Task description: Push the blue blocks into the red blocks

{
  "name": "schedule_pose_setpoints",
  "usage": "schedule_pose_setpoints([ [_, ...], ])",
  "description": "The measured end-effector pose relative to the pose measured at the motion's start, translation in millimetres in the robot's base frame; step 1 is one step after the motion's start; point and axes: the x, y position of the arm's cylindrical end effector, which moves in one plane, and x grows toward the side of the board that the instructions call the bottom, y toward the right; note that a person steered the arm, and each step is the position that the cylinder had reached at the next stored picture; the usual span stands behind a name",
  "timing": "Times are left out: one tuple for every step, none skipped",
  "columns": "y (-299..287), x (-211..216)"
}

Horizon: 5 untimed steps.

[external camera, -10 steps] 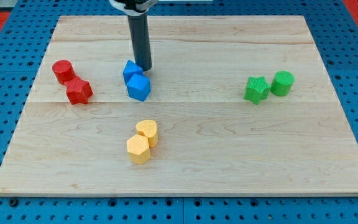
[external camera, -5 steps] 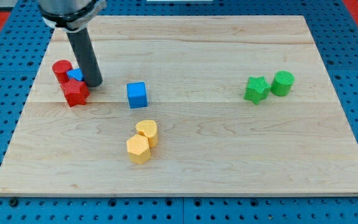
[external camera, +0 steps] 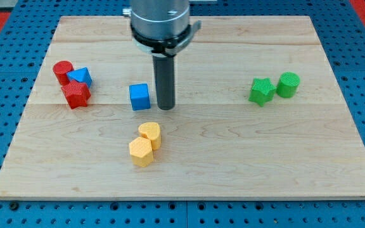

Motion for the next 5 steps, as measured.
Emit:
schedule_pose_setpoints([
  [-9,-27],
  [-80,-22],
  [-53,-13],
  [-41,0],
  [-100,13],
])
